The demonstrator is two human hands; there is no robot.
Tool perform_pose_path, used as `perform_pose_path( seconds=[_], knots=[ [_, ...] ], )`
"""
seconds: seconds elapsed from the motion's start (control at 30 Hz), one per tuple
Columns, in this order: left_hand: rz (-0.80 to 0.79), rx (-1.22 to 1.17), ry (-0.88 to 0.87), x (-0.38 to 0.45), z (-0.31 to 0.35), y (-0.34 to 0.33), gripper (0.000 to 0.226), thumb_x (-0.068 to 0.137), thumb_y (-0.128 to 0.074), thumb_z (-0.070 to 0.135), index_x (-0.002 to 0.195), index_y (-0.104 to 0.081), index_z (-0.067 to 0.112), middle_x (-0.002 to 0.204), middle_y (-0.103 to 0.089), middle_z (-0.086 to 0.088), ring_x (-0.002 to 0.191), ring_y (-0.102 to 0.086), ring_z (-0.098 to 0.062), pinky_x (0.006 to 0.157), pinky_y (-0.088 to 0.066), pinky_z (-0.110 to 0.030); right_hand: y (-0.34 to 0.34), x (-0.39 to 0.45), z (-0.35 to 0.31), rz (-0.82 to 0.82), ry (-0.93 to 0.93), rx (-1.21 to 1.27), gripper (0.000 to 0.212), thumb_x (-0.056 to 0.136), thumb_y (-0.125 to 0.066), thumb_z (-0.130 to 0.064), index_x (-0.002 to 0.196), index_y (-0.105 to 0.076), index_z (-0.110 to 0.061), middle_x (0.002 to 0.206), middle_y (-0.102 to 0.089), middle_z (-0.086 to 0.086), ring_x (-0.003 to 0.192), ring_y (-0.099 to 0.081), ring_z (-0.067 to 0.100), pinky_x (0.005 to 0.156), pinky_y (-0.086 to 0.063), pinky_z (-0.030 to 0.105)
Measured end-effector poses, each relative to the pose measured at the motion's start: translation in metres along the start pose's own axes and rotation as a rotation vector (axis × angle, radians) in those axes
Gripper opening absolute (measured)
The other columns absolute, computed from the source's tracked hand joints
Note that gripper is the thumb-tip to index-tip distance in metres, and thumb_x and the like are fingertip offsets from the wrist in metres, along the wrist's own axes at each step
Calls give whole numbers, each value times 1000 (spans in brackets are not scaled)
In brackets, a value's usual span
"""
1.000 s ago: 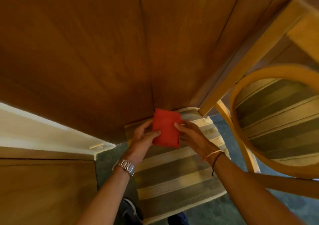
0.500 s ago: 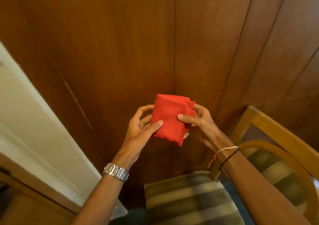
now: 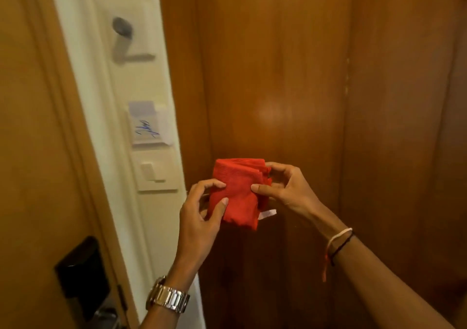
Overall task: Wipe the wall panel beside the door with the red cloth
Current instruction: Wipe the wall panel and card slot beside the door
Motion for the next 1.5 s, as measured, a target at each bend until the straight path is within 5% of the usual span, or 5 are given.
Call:
perform_pose_path(
  seconds=[0.3,0.47,0.63,0.87,1.5],
  knots=[
    [389,332,-53,25,8,89,46,85,-77,25,127,-60,16,135,-51,-3,123,-55,-19,86,-62,-36,-111,58,-59,-18,193,-171,49,77,-89,-7,123,-73,-11,114,-79,2,104,-77,15,92,-64,37],
    [500,547,-144,59,11,109,54,84,-78,34,130,-60,14,141,-48,-11,115,-46,-6,68,-44,3,-148,87,-83,185,360,-243,30,72,-93,-22,93,-71,-20,91,-72,-12,85,-72,6,71,-60,11],
    [478,904,-211,97,-2,104,48,91,-68,35,128,-63,6,142,-55,-20,129,-54,-36,100,-54,-50,-156,112,-83,207,447,-610,23,88,-81,-29,101,-71,-12,112,-69,1,98,-69,15,86,-65,34],
    [361,911,-311,99,-31,82,68,102,-19,54,155,-29,12,160,-33,-24,148,-28,-46,109,-40,-66,-90,114,-57,573,713,-1101,47,96,-65,-43,131,-63,-13,146,-56,17,137,-51,34,117,-41,53],
    [340,1129,-276,102,-51,65,65,105,-36,33,157,-6,8,166,-20,-20,154,-13,-35,123,-22,-50,-58,144,-15,683,814,-1479,78,105,-30,-64,167,-18,-18,174,-15,18,163,-14,33,133,-13,48]
  ],
)
Point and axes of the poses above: each hand's wrist, its own x-axis towards the middle knuckle, its own y-axis out of the back of the hand, z = x × y, the point moved 2 cm from there along x, towards the middle knuckle
